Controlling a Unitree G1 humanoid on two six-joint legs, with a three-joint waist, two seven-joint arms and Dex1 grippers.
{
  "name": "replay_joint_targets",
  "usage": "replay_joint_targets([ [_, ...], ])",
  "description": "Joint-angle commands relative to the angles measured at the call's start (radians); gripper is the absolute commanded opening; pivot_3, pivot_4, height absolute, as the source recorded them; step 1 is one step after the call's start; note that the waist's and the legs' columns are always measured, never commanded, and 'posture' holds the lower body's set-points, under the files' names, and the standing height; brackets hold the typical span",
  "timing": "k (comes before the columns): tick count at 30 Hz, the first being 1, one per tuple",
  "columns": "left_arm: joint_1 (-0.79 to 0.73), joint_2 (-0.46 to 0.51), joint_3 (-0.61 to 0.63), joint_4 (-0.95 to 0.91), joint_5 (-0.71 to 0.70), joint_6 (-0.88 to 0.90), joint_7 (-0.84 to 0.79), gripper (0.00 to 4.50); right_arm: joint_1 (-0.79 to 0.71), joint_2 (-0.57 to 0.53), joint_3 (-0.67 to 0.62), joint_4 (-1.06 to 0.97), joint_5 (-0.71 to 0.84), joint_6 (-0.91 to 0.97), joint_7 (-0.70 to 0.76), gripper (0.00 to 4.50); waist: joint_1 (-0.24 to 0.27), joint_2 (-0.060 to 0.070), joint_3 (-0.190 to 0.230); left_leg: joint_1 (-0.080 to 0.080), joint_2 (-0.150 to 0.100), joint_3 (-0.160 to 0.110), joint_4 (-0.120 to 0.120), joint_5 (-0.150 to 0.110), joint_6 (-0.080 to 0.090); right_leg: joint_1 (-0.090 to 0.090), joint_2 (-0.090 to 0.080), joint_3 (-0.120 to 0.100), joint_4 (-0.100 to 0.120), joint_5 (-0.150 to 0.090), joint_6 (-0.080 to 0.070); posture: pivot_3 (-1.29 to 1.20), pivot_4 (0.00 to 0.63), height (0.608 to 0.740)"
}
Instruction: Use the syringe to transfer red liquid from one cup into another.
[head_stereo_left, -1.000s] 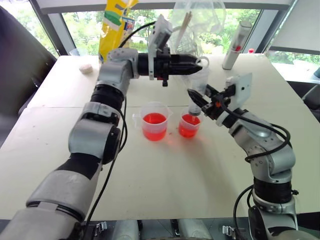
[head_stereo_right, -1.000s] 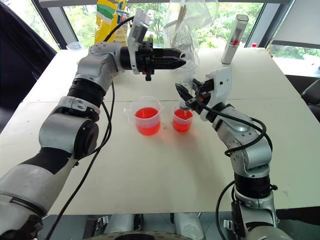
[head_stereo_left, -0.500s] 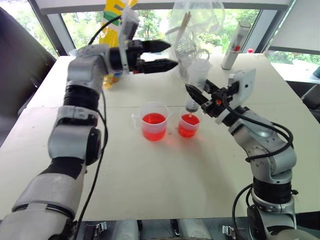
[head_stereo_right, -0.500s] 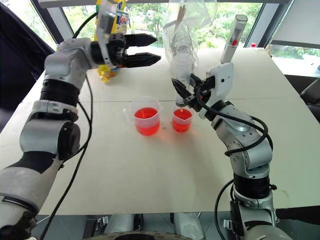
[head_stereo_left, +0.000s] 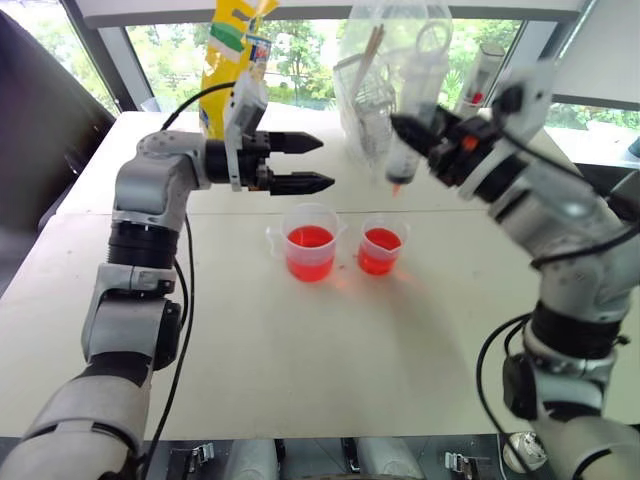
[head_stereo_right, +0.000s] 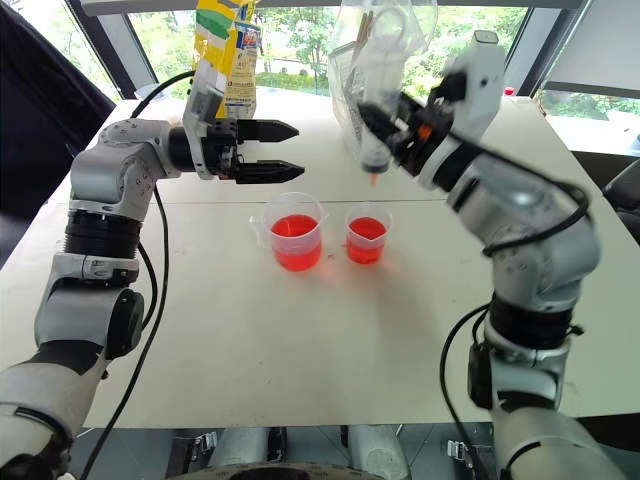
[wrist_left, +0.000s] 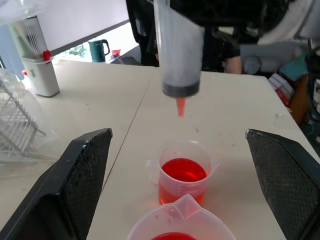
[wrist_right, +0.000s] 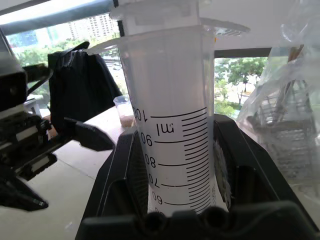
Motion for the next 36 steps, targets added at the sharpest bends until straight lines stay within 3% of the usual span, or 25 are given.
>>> replay_joint_targets([
  [1,0.006,-0.002,-0.005,-0.057,-0.025,-0.008,0.016,4.39,-0.145,-0.069,-0.019,0.143,0.001,0.246,-0.046,1.39,0.000,0.000,0.000,0.000,0.000,0.000,0.000,0.000,0.000,0.000,0.000,0.000,0.000,0.000,0.000,0.00,0.150,0.739],
  [6,0.041,-0.009,-0.010,-0.105,-0.041,-0.013,0.047,4.39,-0.301,-0.146,0.049,0.455,-0.076,0.496,-0.042,1.39,0.000,0.000,0.000,-0.001,-0.001,0.001,-0.001,0.000,0.000,-0.001,-0.001,0.002,-0.001,0.000,0.000,0.00,0.150,0.739],
  [15,0.104,0.016,-0.009,-0.198,-0.071,0.016,0.089,4.39,-0.210,-0.182,0.224,0.728,-0.144,0.495,0.007,1.39,-0.001,0.000,0.000,-0.001,-0.001,0.001,-0.002,0.000,0.000,-0.002,-0.001,0.004,-0.002,0.000,0.000,0.00,0.150,0.739],
  [26,0.141,0.043,-0.016,-0.268,-0.104,0.053,0.114,4.39,-0.137,-0.181,0.334,0.826,-0.246,0.388,0.113,1.39,-0.001,0.000,0.000,-0.001,-0.001,0.001,-0.001,0.000,0.000,-0.002,0.000,0.004,-0.001,0.000,0.000,0.00,0.150,0.739],
  [32,0.166,0.060,-0.043,-0.295,-0.088,0.035,0.114,4.50,-0.127,-0.179,0.302,0.806,-0.267,0.393,0.134,4.42,-0.002,0.000,0.000,0.000,-0.001,0.001,-0.001,0.000,0.000,-0.002,0.000,0.004,-0.001,0.000,0.000,0.00,0.150,0.739],
  [36,0.174,0.067,-0.039,-0.315,-0.112,0.058,0.109,4.50,-0.101,-0.194,0.263,0.673,-0.255,0.420,0.135,4.47,-0.001,0.000,0.000,-0.001,0.000,0.001,-0.001,0.000,0.000,-0.002,0.000,0.004,-0.001,0.000,0.000,0.00,0.150,0.739],
])
